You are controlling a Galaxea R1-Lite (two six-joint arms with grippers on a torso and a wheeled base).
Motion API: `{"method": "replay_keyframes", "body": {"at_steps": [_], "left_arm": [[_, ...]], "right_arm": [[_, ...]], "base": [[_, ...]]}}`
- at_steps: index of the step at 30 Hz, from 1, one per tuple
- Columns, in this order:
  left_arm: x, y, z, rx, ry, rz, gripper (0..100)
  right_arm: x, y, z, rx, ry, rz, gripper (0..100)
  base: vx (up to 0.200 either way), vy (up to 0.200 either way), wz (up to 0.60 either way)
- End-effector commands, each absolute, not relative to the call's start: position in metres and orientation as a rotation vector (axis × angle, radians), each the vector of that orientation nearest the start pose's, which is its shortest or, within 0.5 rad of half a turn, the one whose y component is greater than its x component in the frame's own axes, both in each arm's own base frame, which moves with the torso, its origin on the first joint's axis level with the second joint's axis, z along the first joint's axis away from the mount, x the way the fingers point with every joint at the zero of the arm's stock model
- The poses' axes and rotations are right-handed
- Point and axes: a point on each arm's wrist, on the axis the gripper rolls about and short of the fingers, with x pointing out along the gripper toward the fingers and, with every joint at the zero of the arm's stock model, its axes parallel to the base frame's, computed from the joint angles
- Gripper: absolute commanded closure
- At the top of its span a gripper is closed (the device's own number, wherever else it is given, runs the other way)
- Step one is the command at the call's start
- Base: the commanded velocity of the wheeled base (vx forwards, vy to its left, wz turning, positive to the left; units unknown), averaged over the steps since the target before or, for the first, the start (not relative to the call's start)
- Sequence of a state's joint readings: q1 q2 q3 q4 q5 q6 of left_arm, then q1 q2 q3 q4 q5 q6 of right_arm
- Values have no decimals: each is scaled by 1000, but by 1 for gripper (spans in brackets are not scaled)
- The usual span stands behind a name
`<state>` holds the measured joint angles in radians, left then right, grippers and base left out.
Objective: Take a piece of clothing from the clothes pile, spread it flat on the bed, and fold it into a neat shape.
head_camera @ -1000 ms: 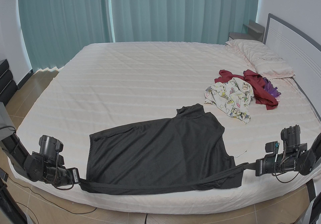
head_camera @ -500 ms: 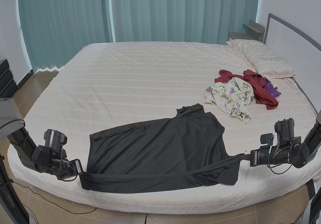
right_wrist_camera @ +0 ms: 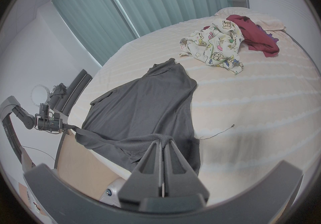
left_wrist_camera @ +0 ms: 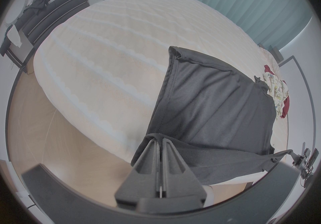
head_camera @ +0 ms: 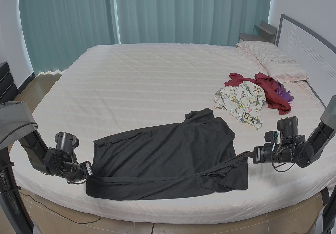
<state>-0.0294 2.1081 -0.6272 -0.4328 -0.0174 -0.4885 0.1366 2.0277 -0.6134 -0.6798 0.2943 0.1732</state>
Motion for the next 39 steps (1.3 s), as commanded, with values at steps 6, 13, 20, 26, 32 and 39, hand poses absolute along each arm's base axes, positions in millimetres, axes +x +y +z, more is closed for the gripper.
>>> {"method": "replay_keyframes", "body": {"at_steps": [6, 13, 20, 26, 32, 39], "left_arm": [[315, -8, -20, -481, 1053, 264, 100], [318, -7, -21, -493, 1037, 299, 100], [319, -6, -22, -500, 1035, 309, 100], [319, -7, -28, -496, 1052, 311, 100], [319, -7, -32, -493, 1064, 314, 100], [320, -7, -32, -498, 1059, 315, 0]], "right_arm": [[328, 55, 14, 189, 807, 276, 100], [330, 54, 6, 185, 825, 252, 100], [334, 55, 5, 233, 821, 216, 100], [334, 60, 0, 249, 842, 217, 100], [340, 63, -7, 301, 853, 194, 100], [347, 65, -20, 342, 877, 172, 0]], "base": [[0, 0, 0], [0, 0, 0], [0, 0, 0], [0, 0, 0], [0, 0, 0], [0, 0, 0]]}}
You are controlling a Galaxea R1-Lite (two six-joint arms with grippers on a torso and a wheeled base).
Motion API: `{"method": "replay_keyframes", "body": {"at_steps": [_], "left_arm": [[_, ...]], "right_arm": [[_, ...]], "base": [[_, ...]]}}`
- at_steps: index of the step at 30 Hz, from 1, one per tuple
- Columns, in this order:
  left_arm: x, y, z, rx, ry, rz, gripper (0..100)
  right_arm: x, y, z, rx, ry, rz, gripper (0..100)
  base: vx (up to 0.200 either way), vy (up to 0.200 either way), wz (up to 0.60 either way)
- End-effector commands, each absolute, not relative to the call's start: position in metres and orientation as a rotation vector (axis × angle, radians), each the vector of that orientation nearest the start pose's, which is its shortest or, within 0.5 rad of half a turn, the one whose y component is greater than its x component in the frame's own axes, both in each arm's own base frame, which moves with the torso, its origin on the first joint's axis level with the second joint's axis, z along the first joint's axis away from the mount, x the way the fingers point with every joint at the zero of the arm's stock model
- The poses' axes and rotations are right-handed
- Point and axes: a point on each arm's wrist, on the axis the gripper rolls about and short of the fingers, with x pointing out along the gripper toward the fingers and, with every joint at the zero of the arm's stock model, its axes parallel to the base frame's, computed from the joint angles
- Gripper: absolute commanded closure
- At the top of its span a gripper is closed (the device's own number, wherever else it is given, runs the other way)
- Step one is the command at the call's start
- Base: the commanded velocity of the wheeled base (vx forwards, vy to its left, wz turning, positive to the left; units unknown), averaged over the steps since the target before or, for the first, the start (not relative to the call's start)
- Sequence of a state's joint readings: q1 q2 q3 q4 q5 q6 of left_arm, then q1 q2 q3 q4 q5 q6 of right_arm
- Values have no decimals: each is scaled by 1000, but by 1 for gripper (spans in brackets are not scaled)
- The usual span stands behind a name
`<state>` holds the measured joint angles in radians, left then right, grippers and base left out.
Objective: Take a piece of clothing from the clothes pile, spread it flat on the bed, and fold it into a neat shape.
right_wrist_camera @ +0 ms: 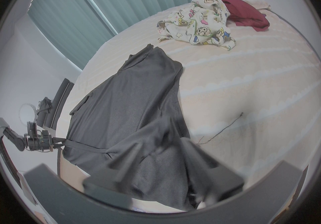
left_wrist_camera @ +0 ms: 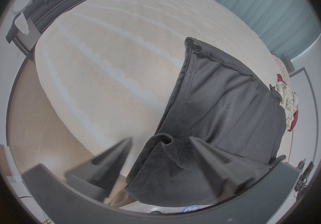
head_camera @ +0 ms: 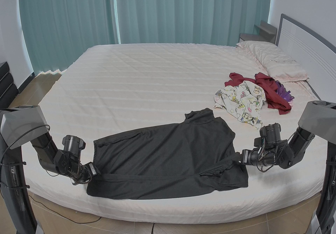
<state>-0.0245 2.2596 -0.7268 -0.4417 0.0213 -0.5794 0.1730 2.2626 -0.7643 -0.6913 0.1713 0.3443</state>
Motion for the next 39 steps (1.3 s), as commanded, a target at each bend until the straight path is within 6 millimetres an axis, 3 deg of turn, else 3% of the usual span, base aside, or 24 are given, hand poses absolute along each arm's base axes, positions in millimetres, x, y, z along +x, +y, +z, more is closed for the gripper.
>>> {"method": "replay_keyframes", "body": {"at_steps": [1, 5, 7, 10, 13, 16, 20, 27, 36, 37, 39], "left_arm": [[319, -7, -32, -497, 1060, 316, 0], [317, -3, -28, -516, 1050, 328, 0], [316, 1, -6, -591, 995, 333, 0], [306, 1, 10, -630, 1002, 310, 0], [291, -3, 27, -713, 1030, 256, 0], [284, -6, 32, -821, 1056, 222, 0], [283, -7, 24, -834, 1068, 229, 0], [288, -13, 10, -849, 1077, 229, 0], [287, -13, 10, -849, 1078, 230, 0], [287, -13, 10, -849, 1078, 230, 0], [287, -13, 10, -850, 1079, 229, 0]], "right_arm": [[347, 65, -19, 352, 875, 168, 0], [355, 66, -2, 486, 824, 126, 0], [358, 69, 15, 625, 790, 89, 0], [357, 77, 24, 734, 780, 62, 0], [356, 88, 20, 766, 794, 34, 0], [359, 93, 6, 751, 811, -5, 0], [370, 95, -18, 704, 797, -101, 0], [384, 99, -25, 698, 774, -117, 0], [389, 102, -34, 692, 793, -123, 0], [389, 102, -35, 691, 794, -124, 100], [390, 102, -34, 690, 793, -126, 100]], "base": [[0, 0, 0], [0, 0, 0], [0, 0, 0], [0, 0, 0], [0, 0, 0], [0, 0, 0], [0, 0, 0], [0, 0, 0], [0, 0, 0], [0, 0, 0], [0, 0, 0]]}}
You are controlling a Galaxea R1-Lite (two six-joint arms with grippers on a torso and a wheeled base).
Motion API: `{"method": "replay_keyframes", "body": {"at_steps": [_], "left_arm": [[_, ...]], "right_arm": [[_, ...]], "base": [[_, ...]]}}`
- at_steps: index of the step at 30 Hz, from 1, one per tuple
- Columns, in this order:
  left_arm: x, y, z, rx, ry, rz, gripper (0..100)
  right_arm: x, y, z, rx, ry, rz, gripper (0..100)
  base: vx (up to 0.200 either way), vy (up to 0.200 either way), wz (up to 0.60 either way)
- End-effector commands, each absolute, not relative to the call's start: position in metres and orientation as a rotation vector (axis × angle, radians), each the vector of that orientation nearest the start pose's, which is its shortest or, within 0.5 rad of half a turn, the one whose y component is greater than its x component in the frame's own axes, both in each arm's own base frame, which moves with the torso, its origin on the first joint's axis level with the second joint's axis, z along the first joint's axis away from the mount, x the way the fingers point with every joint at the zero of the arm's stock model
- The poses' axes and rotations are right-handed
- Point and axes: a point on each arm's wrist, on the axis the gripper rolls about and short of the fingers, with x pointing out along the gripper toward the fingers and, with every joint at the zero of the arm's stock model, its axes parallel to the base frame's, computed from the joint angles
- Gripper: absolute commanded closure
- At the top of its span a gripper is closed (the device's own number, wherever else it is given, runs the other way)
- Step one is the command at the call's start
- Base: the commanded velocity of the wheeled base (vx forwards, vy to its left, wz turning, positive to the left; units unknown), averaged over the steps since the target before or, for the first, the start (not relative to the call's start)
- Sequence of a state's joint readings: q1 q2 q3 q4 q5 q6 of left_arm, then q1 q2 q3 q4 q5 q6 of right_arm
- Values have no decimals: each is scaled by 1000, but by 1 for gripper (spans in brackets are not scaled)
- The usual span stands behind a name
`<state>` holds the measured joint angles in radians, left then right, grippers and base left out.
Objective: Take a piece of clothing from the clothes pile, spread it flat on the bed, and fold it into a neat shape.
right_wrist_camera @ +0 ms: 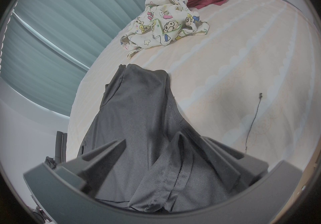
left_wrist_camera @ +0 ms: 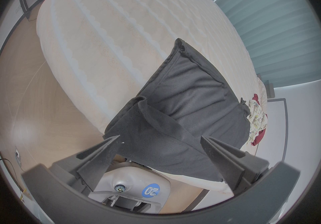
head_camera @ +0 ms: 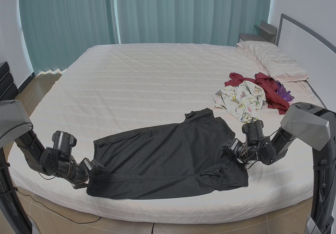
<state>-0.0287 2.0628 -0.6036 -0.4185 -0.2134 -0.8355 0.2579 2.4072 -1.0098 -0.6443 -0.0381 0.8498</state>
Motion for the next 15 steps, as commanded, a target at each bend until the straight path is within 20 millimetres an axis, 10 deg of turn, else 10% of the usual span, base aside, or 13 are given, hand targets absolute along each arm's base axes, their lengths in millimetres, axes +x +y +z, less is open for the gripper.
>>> {"method": "replay_keyframes", "body": {"at_steps": [1, 15], "left_arm": [[287, -13, 10, -850, 1079, 229, 0], [287, -14, 10, -845, 1082, 228, 0]], "right_arm": [[389, 102, -35, 688, 798, -129, 100], [379, 97, -2, 695, 789, -130, 100]], "base": [[0, 0, 0], [0, 0, 0]]}}
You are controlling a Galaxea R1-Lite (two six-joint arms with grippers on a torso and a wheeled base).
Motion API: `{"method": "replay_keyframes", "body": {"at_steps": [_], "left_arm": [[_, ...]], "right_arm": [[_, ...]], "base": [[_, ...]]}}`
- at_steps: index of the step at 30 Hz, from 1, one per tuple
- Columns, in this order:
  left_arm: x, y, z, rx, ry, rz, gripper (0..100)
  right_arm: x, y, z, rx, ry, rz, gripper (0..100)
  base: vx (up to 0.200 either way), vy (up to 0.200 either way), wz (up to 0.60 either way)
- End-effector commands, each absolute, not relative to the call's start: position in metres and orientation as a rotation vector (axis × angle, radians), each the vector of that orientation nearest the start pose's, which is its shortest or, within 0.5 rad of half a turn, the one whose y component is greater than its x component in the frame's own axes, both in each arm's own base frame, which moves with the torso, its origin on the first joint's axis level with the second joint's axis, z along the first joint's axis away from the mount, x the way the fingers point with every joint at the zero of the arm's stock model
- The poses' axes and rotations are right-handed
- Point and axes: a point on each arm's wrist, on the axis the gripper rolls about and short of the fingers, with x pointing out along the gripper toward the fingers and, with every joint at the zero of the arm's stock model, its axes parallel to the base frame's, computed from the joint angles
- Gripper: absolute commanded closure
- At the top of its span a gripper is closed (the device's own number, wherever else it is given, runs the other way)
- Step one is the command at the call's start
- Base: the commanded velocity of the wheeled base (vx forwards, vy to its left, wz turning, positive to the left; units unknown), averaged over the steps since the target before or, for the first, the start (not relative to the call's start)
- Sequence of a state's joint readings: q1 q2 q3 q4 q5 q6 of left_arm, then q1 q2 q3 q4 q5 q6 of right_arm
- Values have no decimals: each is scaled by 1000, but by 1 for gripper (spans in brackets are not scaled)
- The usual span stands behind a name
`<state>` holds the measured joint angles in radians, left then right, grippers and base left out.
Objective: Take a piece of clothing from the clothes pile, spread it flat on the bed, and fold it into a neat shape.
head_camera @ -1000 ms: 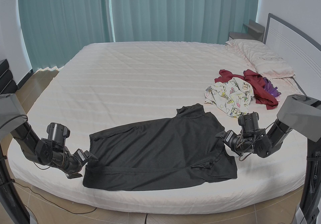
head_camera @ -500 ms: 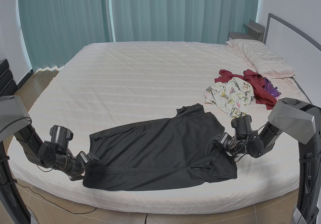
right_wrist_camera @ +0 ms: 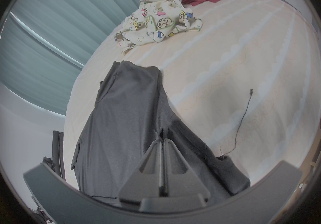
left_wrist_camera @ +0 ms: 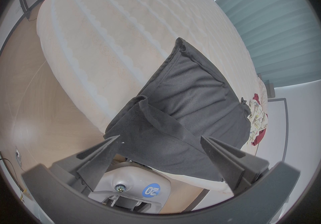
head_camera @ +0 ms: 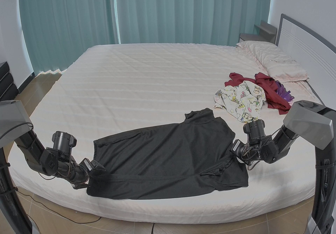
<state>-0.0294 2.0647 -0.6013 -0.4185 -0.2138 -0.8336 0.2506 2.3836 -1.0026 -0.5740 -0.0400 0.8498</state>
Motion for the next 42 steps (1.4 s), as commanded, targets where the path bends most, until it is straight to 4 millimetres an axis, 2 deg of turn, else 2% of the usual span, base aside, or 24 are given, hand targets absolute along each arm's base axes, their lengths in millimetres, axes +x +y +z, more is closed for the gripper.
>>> {"method": "replay_keyframes", "body": {"at_steps": [1, 6, 7, 9, 15, 18, 23, 30, 31, 37, 42], "left_arm": [[287, -14, 10, -846, 1082, 227, 0], [285, -14, 9, -842, 1087, 229, 0], [285, -14, 9, -842, 1087, 229, 0], [285, -14, 9, -842, 1086, 229, 0], [284, -13, 8, -841, 1090, 230, 0], [284, -13, 8, -841, 1090, 230, 0], [283, -13, 8, -841, 1092, 231, 0], [283, -14, 8, -840, 1092, 229, 0], [283, -14, 8, -840, 1092, 229, 0], [283, -14, 8, -838, 1092, 229, 0], [283, -14, 8, -838, 1092, 229, 0]], "right_arm": [[377, 96, 4, 697, 780, -125, 100], [365, 95, 29, 684, 764, -102, 100], [365, 95, 29, 684, 764, -102, 100], [355, 93, 39, 627, 827, -99, 100], [337, 90, 47, 563, 913, -112, 100], [324, 94, 50, 542, 930, -94, 100], [315, 98, 59, 529, 942, -78, 100], [304, 98, 55, 507, 1005, -95, 100], [300, 97, 55, 502, 1020, -102, 0], [286, 93, 61, 485, 1100, -92, 0], [285, 90, 54, 452, 1130, -93, 0]], "base": [[0, 0, 0], [0, 0, 0], [0, 0, 0], [0, 0, 0], [0, 0, 0], [0, 0, 0], [0, 0, 0], [0, 0, 0], [0, 0, 0], [0, 0, 0], [0, 0, 0]]}}
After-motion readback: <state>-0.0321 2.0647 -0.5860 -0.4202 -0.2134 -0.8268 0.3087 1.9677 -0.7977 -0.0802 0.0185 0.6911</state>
